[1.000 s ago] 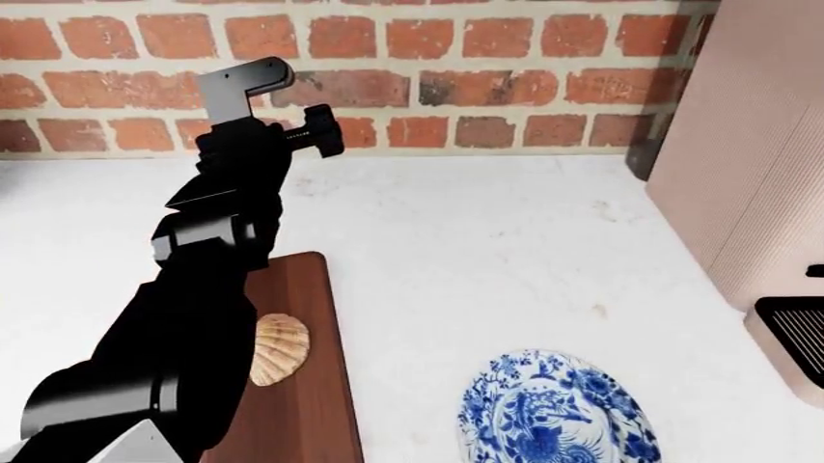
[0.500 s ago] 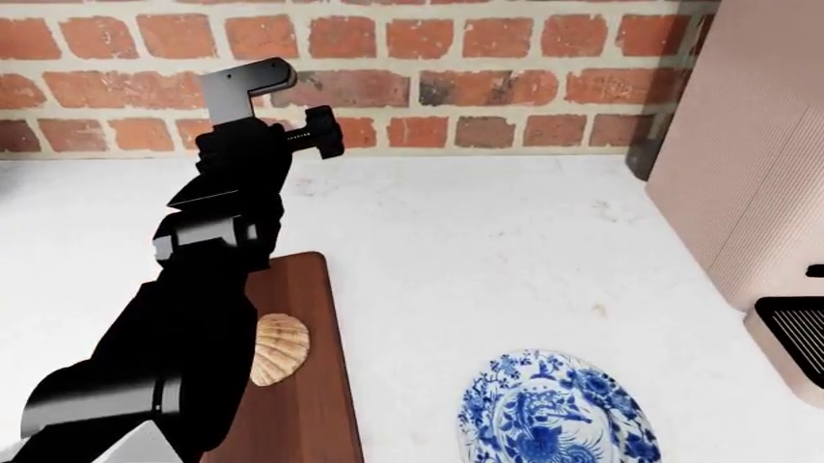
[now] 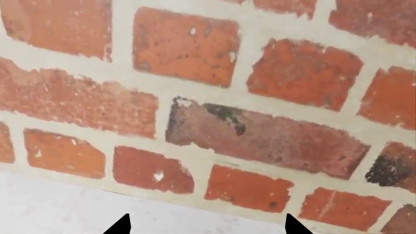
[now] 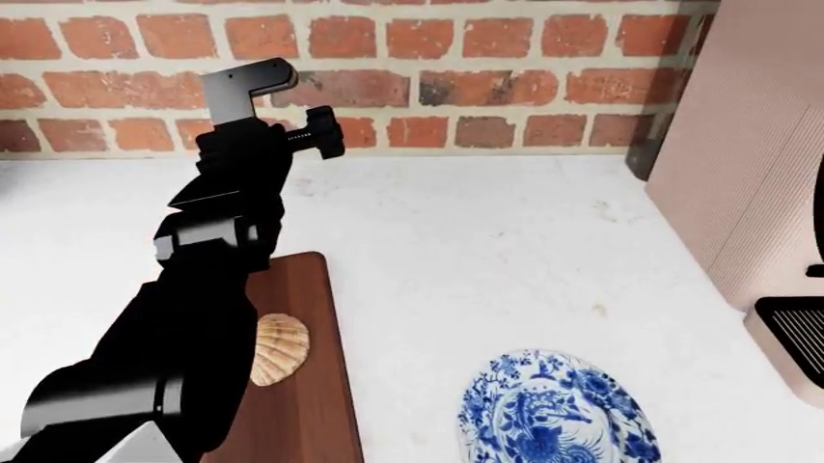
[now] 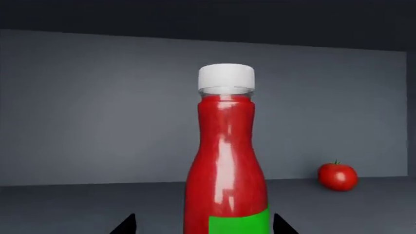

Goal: Pick the scallop from the plate and place it on the cutting board. Then pick the condiment bottle from the cabinet and place it next to the cutting board.

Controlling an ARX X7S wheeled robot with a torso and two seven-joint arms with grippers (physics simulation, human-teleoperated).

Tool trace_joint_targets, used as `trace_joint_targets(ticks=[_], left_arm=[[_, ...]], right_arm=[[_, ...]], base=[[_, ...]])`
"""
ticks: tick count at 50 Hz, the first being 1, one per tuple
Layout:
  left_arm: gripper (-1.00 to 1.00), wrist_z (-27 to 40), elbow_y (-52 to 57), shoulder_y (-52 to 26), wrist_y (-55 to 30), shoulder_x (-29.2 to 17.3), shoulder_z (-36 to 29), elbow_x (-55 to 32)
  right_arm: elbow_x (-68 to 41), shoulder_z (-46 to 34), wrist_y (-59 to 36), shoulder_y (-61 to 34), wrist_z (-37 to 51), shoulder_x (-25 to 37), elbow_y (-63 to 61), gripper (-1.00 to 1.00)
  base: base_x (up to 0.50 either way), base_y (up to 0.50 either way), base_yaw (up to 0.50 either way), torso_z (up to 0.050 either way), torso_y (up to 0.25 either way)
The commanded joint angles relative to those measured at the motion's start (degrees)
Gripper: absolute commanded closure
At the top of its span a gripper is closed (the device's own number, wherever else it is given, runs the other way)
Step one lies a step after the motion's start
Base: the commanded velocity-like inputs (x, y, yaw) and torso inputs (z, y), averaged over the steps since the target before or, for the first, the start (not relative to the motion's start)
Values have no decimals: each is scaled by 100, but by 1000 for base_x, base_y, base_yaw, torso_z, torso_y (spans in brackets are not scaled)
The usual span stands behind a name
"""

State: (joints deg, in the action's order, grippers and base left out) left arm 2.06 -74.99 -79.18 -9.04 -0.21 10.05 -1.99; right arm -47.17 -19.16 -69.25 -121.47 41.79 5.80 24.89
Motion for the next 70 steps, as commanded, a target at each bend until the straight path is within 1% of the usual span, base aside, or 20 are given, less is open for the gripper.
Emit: trace_joint_targets(ticks=[1,8,20,21,37,40,46,52,57,62,70], left_arm=[[-100,-7,0,0,2,2,-15,-9],[-100,5,0,4,0,3,-54,-19],[-100,2,0,4,-14,3,-75,-36],[-100,3,0,4,-16,2,-72,-38],[-100,26,0,6,-8,1,-71,-39],[-100,25,0,5,-4,1,-56,-35],[-100,9,0,1,8,1,-24,-29],[-100,-4,0,-3,13,3,-40,-32],[-100,-2,0,2,24,5,-70,-46],[-100,-9,0,12,33,2,-69,-47],[-100,-53,0,0,65,-3,-9,-58]], right_arm=[[72,-131,7,207,-8,61,126,-100],[61,-149,-80,323,118,136,144,-100],[79,-222,-9,686,37,184,653,-100],[67,-213,-11,703,33,180,692,100],[-36,-196,36,745,80,141,580,100],[-112,-158,52,632,82,149,276,100],[-317,-66,62,102,102,208,-817,100],[-381,-102,160,-178,35,246,-1448,100],[-450,-130,90,-377,52,198,-1645,100],[-518,-101,57,-329,102,186,-1709,100],[-719,60,-50,-348,212,140,-1794,100]], base=[[0,0,0,0,0],[0,0,0,0,0],[0,0,0,-1,0],[0,0,0,-11,0],[1,0,0,-3,0],[0,0,1,0,0],[0,0,1,-2,0],[0,0,0,0,0],[0,0,0,0,0],[0,0,0,0,0],[-500,9,0,0,0]])
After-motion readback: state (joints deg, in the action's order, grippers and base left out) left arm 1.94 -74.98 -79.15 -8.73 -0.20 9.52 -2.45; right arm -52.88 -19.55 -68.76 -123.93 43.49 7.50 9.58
